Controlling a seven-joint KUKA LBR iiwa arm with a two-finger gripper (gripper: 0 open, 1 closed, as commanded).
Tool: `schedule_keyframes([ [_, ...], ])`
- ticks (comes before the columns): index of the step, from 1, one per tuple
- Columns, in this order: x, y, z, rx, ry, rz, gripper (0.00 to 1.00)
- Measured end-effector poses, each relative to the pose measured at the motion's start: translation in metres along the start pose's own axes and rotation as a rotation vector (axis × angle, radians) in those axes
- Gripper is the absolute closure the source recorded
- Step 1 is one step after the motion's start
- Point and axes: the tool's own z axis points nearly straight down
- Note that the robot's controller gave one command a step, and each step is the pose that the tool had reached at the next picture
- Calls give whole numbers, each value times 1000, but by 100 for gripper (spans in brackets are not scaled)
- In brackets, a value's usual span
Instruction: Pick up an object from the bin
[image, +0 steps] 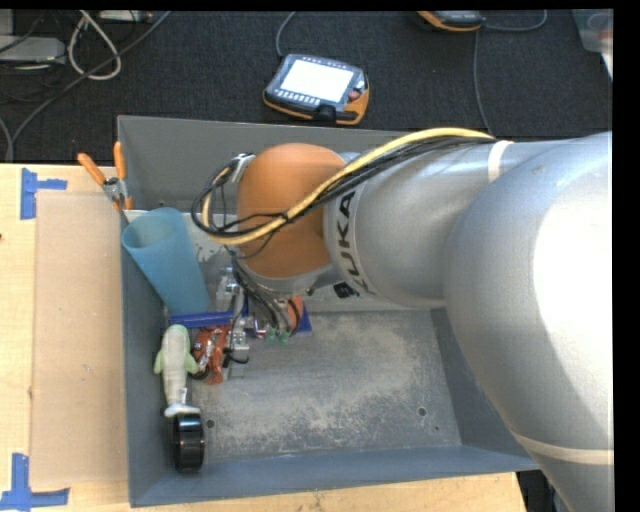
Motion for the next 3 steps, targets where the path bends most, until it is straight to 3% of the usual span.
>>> schedule_keyframes([
  [1, 0, 0, 0, 0, 0, 0, 0],
  [2, 8, 0, 66, 1, 7, 49, 0],
  [3, 7, 8, 67, -4, -7, 33, 100],
])
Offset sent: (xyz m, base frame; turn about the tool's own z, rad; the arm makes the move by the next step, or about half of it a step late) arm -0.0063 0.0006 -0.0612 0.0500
